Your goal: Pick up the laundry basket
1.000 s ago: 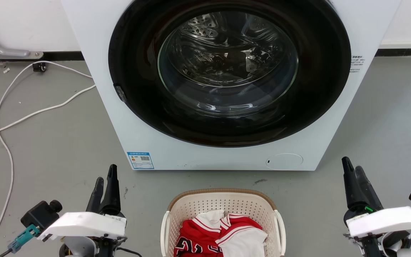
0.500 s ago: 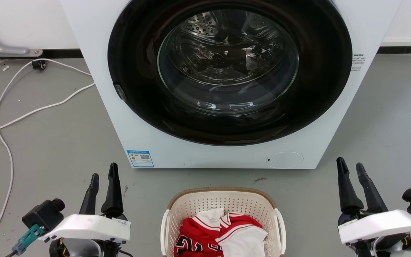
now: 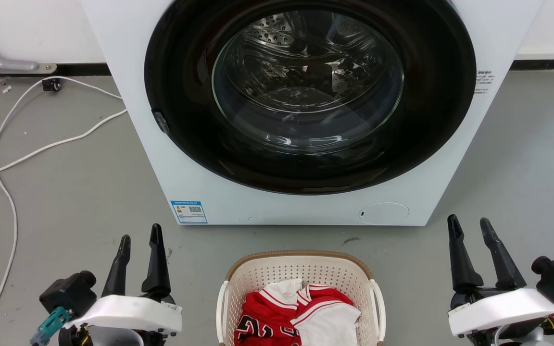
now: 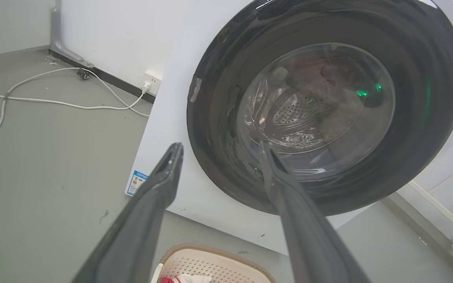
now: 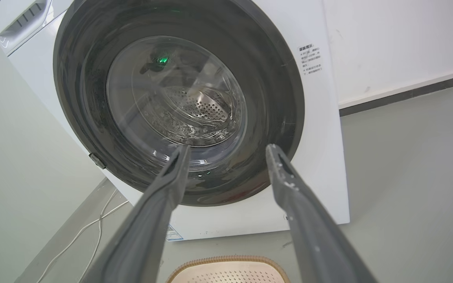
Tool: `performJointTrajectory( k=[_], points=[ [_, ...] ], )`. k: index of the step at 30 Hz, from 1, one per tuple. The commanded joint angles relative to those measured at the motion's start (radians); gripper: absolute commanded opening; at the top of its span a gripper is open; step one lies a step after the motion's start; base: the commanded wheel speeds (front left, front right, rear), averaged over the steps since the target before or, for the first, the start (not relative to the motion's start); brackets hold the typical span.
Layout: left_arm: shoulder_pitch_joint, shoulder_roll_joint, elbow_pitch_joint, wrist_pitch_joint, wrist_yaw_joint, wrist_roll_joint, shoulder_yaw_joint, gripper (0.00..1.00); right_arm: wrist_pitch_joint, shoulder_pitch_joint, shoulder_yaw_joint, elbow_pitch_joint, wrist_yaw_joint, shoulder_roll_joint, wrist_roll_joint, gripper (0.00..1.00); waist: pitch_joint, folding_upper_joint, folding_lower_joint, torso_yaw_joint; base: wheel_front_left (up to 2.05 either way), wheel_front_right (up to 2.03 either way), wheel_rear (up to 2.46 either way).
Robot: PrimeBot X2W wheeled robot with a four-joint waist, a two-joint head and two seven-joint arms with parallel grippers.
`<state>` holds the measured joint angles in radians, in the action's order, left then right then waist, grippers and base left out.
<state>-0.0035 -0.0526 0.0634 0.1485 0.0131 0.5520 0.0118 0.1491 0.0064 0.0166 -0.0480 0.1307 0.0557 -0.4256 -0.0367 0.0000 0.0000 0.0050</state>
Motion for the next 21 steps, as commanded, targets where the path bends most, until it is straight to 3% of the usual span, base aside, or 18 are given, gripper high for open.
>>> performJointTrajectory(
  k=[1, 21],
  points=[
    [0.004, -0.001, -0.015, 0.01, -0.003, -0.031, 0.001, 1.0, 0.009, 0.005, 0.003, 0.017, 0.0, -0.002, 0.035, 1.0, 0.0, 0.0, 0.0, 0.0, 0.0, 0.0, 0.0],
    [0.052, 0.001, -0.005, 0.056, -0.017, -0.223, 0.01, 1.0, 0.055, 0.052, 0.011, 0.018, 0.0, -0.004, 0.246, 1.0, 0.014, 0.0, 0.0, 0.002, 0.0, 0.0, 0.0]
  ],
)
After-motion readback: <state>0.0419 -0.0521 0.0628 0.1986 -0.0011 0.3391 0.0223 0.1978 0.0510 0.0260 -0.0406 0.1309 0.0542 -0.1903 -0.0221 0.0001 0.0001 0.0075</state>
